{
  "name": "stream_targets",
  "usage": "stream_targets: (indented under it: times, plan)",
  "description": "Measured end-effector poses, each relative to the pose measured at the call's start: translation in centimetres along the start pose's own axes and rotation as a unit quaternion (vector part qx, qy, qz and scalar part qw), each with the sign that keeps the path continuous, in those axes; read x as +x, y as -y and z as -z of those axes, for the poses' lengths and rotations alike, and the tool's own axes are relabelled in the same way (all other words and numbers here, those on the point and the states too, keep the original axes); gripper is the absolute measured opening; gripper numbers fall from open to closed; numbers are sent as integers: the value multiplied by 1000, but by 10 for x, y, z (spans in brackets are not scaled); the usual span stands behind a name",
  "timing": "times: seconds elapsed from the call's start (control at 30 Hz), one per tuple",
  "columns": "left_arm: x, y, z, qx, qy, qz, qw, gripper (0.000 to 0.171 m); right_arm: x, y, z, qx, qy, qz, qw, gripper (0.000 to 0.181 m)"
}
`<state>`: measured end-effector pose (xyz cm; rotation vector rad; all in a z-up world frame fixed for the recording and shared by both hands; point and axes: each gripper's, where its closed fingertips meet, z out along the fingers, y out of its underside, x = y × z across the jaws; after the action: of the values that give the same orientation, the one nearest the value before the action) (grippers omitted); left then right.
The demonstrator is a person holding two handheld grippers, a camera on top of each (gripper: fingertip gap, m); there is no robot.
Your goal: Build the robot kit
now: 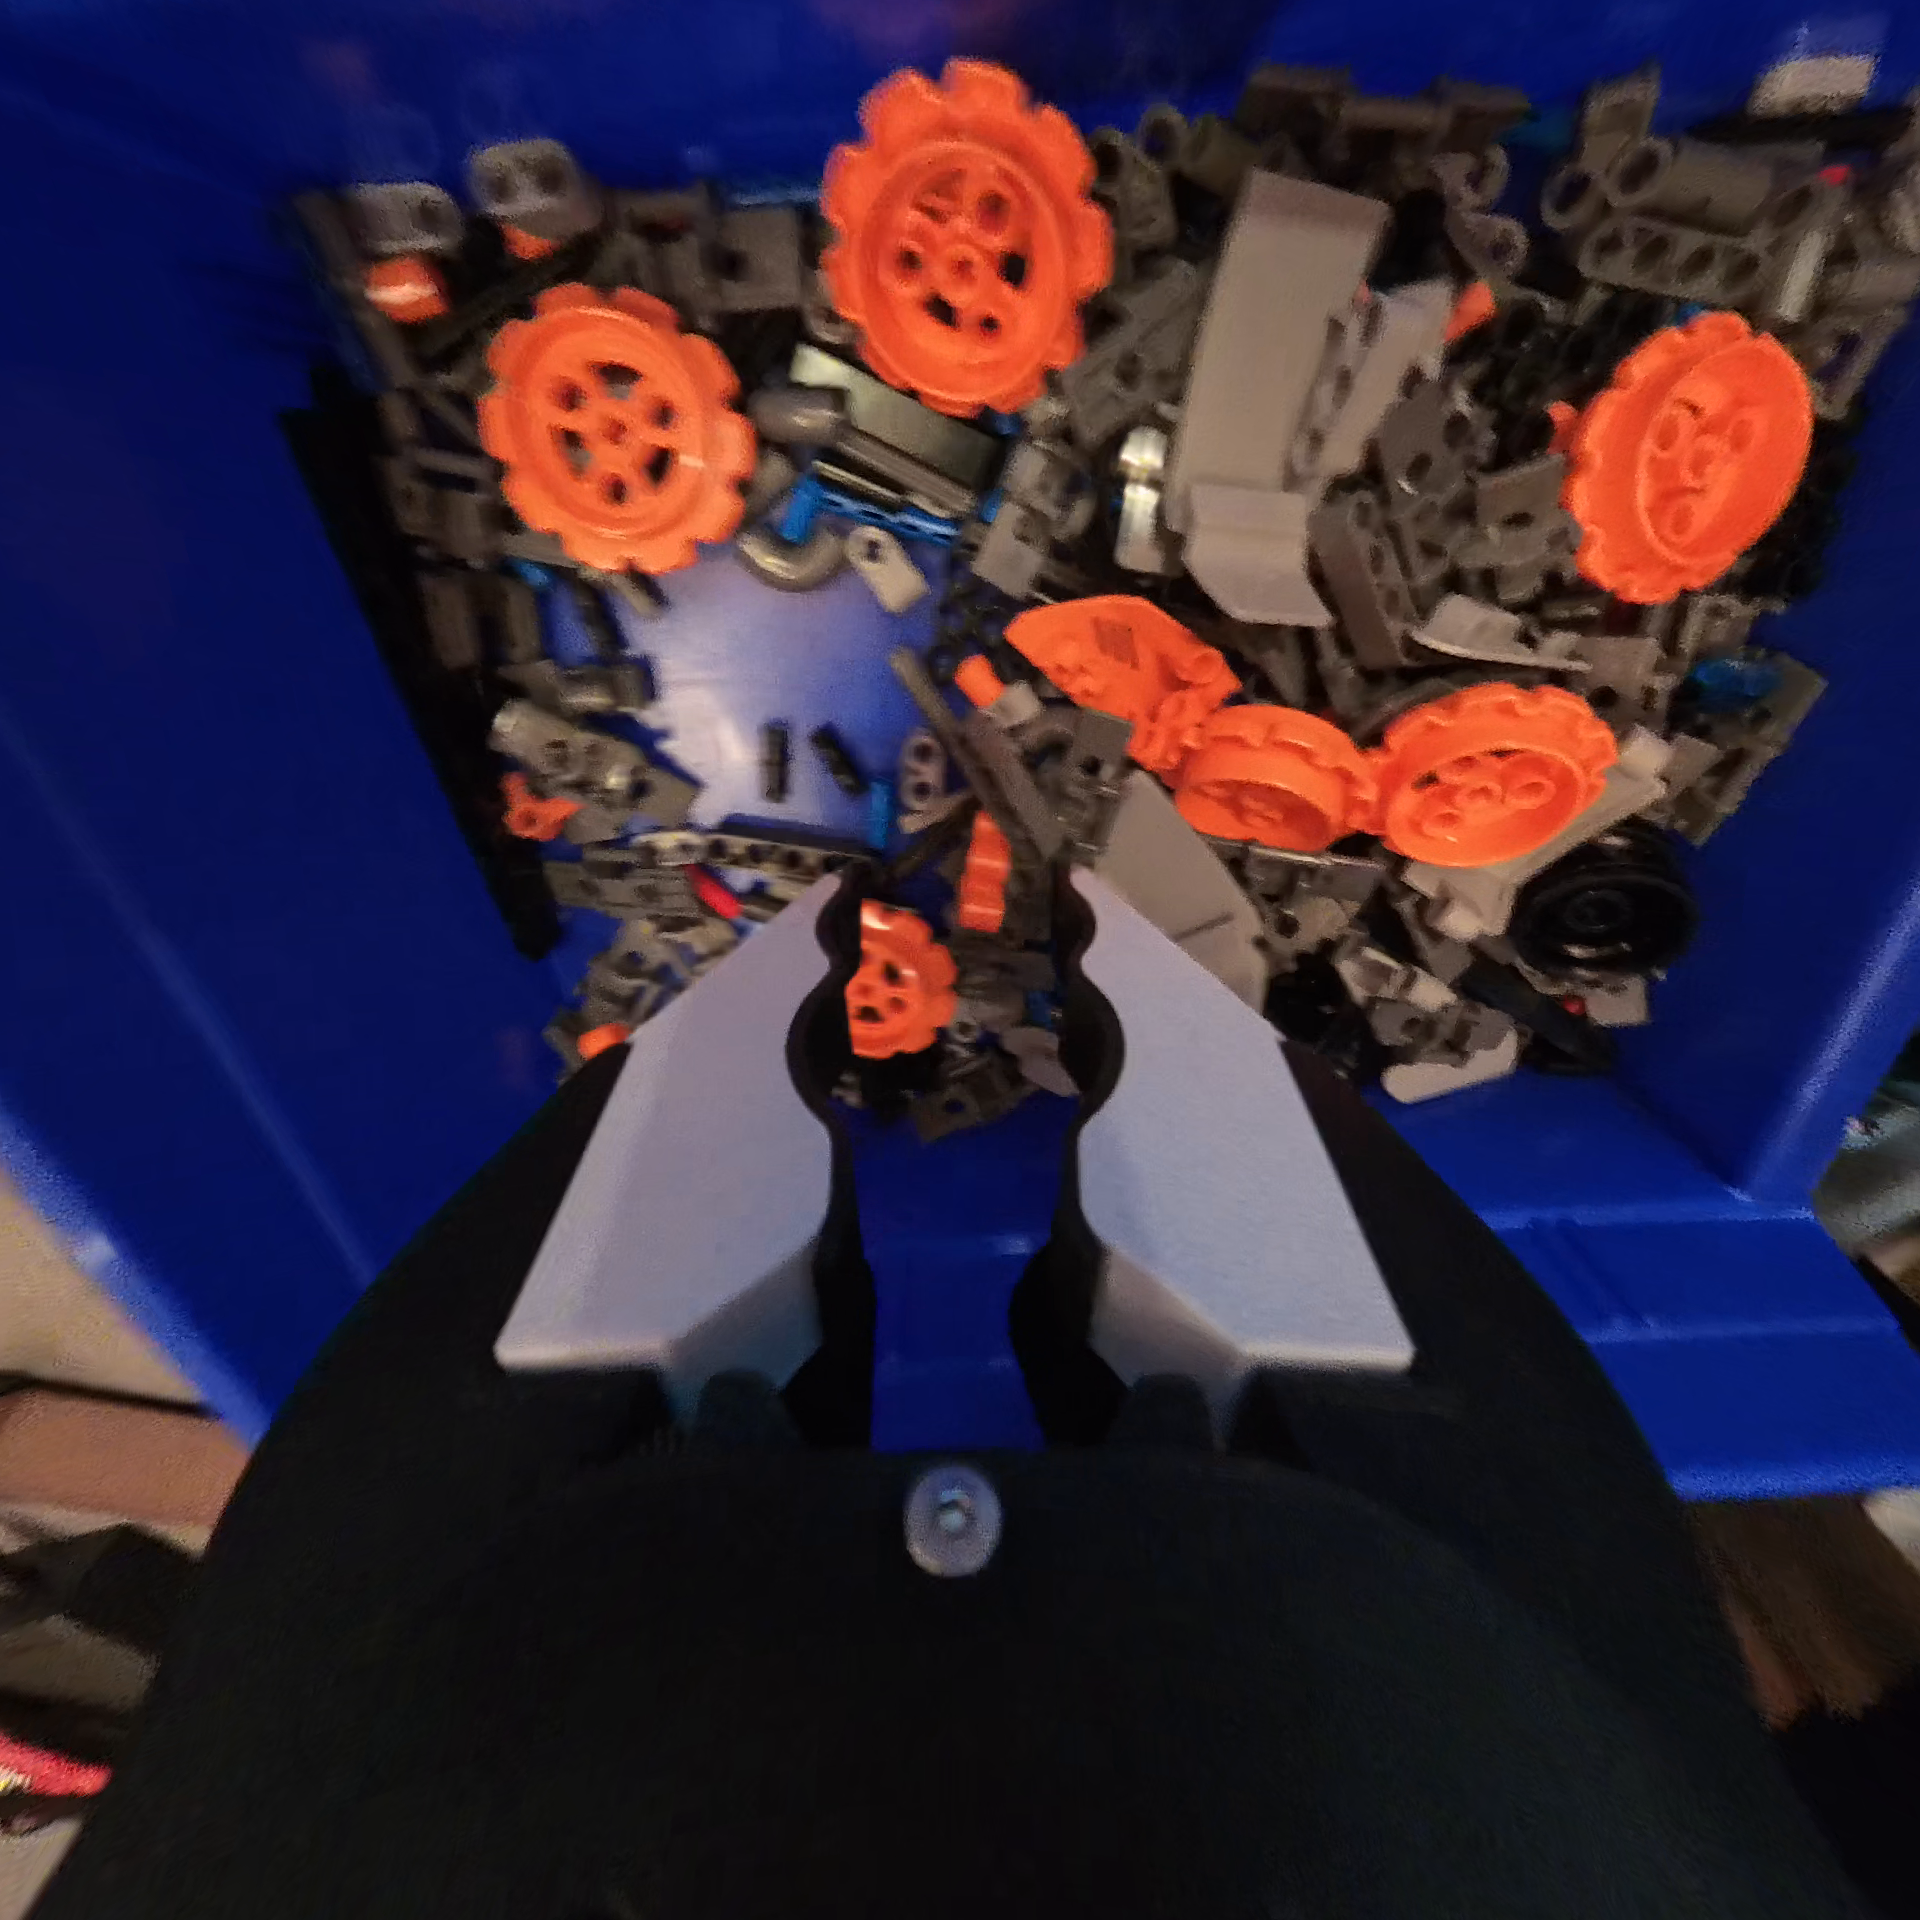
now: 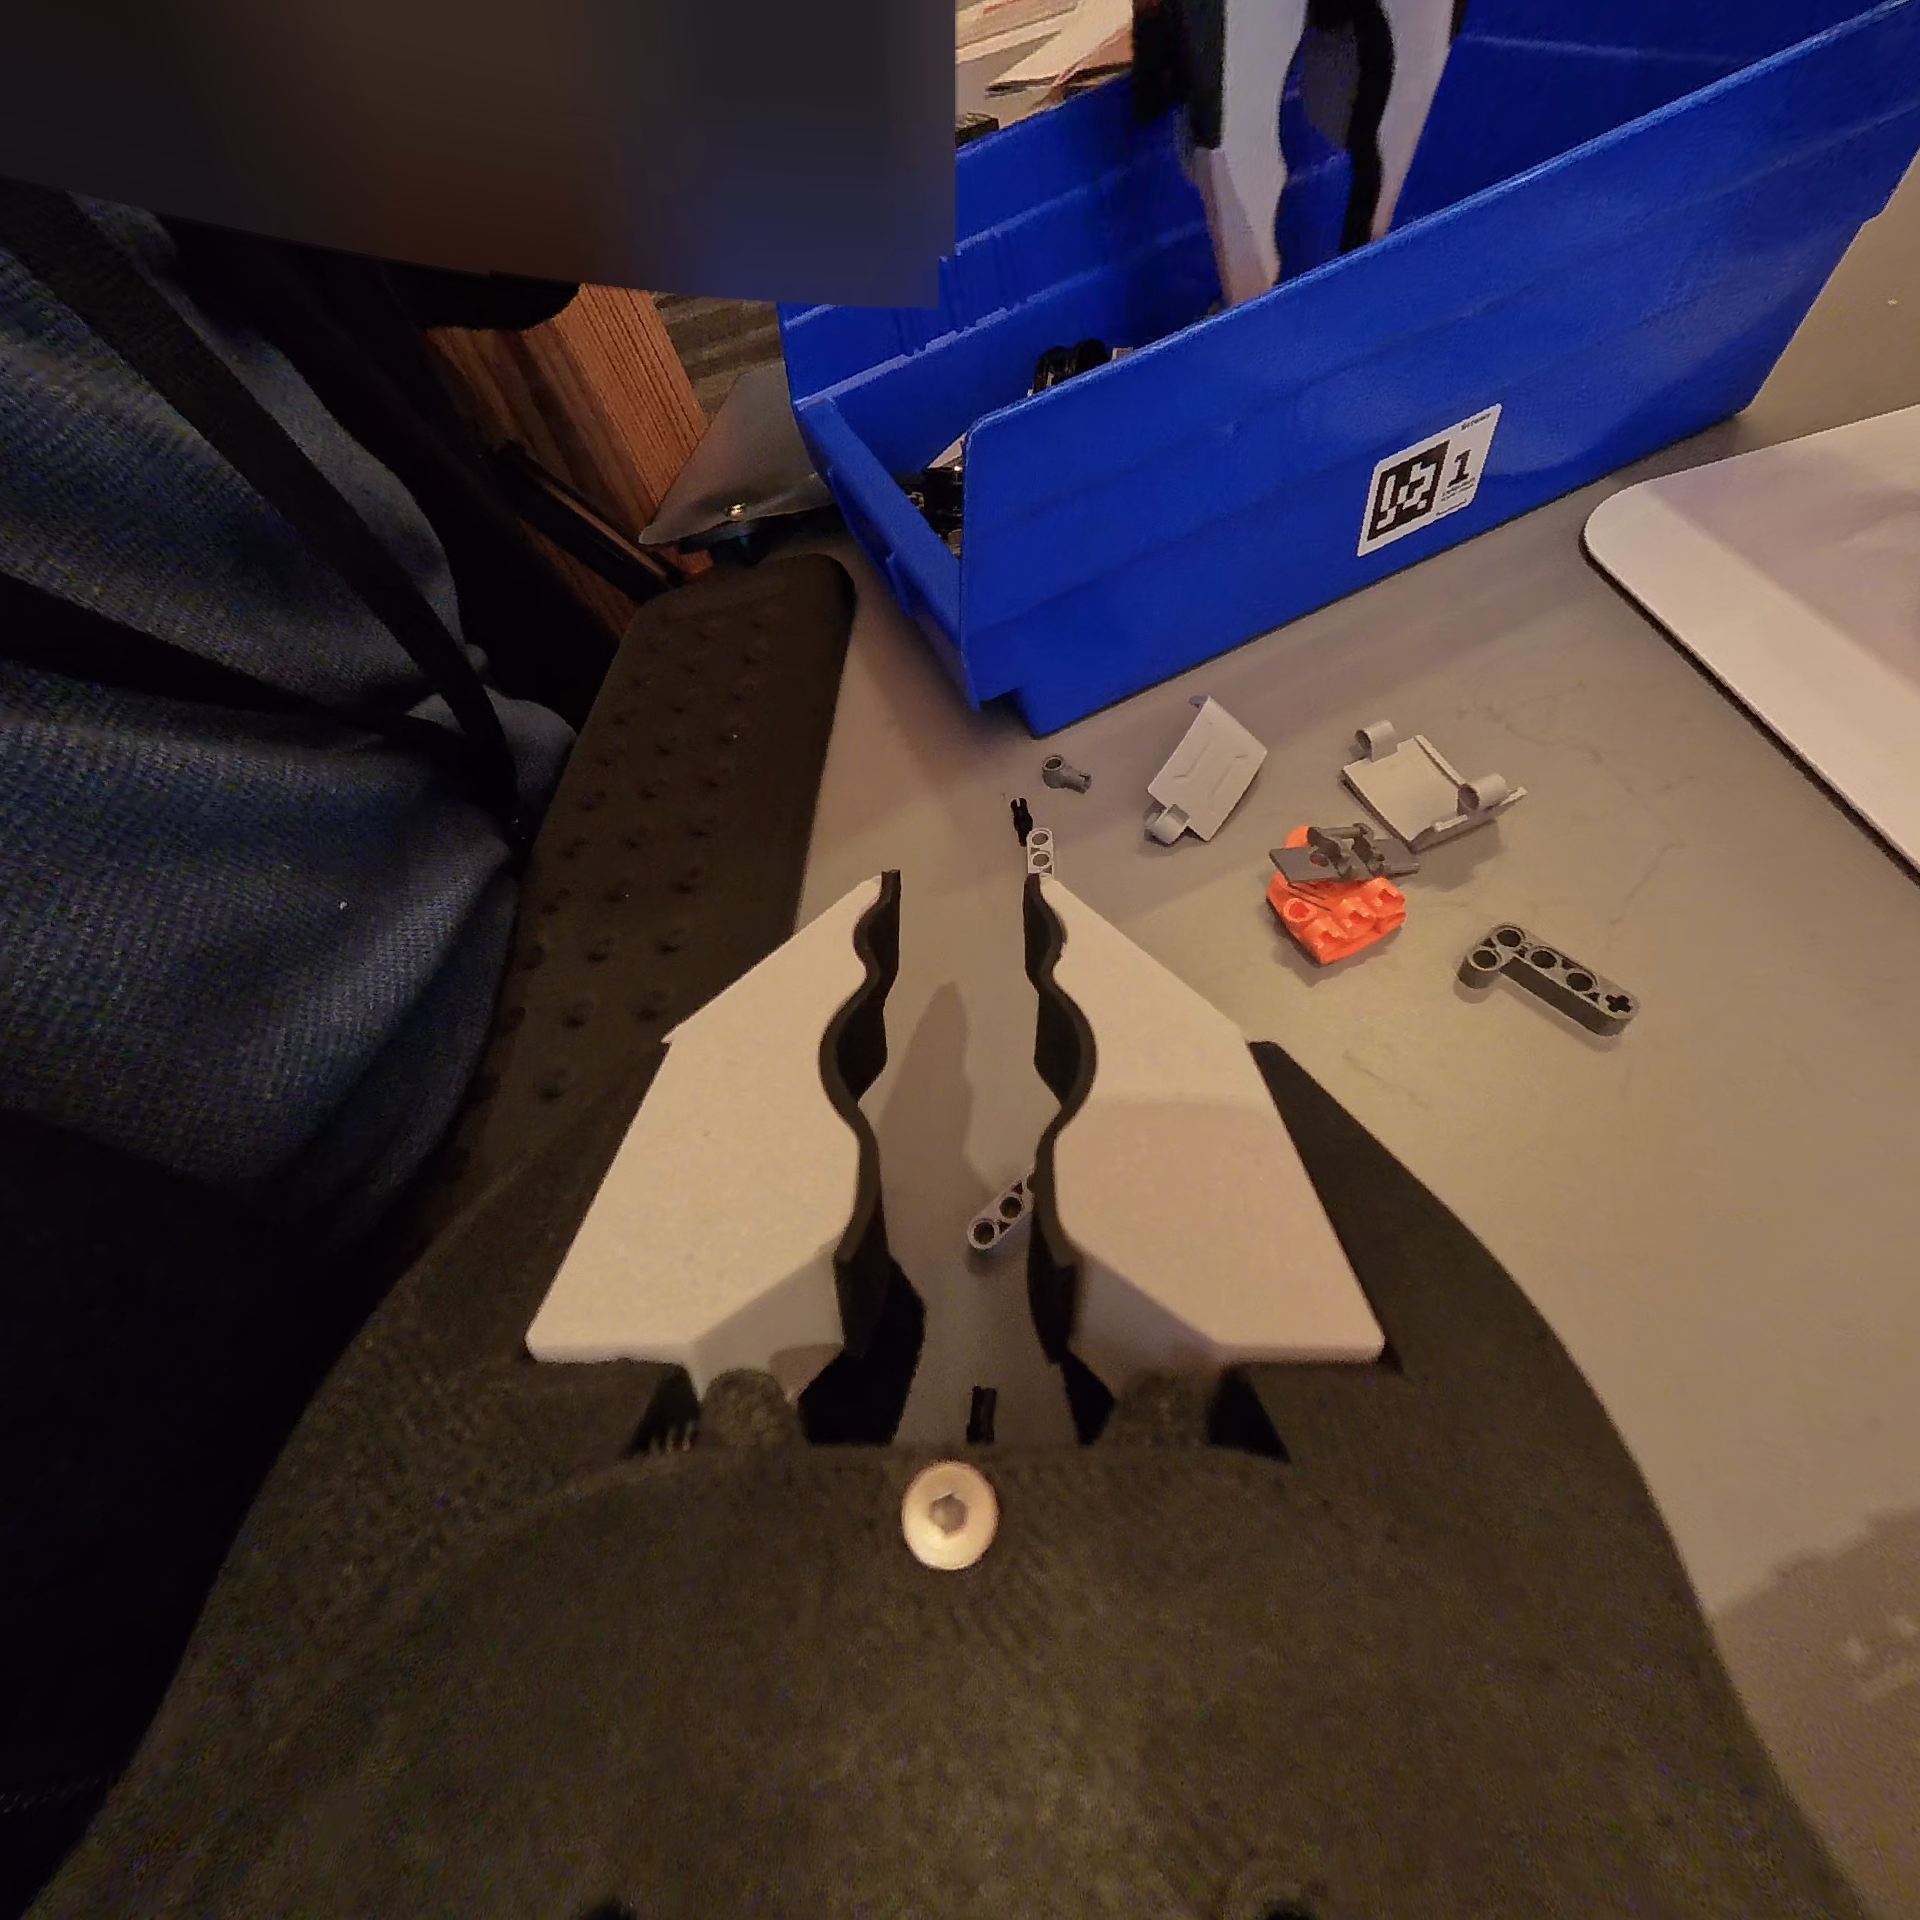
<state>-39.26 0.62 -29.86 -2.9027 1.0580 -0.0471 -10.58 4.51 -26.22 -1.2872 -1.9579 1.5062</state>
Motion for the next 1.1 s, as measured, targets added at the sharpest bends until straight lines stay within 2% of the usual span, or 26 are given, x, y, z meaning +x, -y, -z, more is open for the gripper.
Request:
stream_targets:
  times: [0.17, 0.33, 0.47, 0.6, 0.73, 0.8, 1.1]
  plan:
    - [-49, 10, 2, 28, 76, 66, 995, 44, 0, 1, 1, 1, -1, 1, 1000, 21]
    - [-63, 18, -15, 15, 94, 50, 994, 42, 0, 1, 1, 2, -1, 1, 1000, 21]
    - [-63, 22, -23, 13, 92, 40, 995, 29, 1, 0, 1, 2, -1, -1, 1000, 21]
    - [-60, 20, -25, 10, 79, 42, 996, 0, 1, 0, 0, 1, 0, -3, 1000, 21]
    - [-45, 7, -30, -20, 54, 31, 998, 0, 1, -1, 0, 1, 0, -3, 1000, 21]
    - [-34, 6, -25, -13, 29, 30, 999, 0, 1, -1, 0, 0, 0, -2, 1000, 21]
    - [-67, 8, 30, 73, 111, 52, 990, 16, 0, 0, 1, 2, -1, -1, 1000, 21]
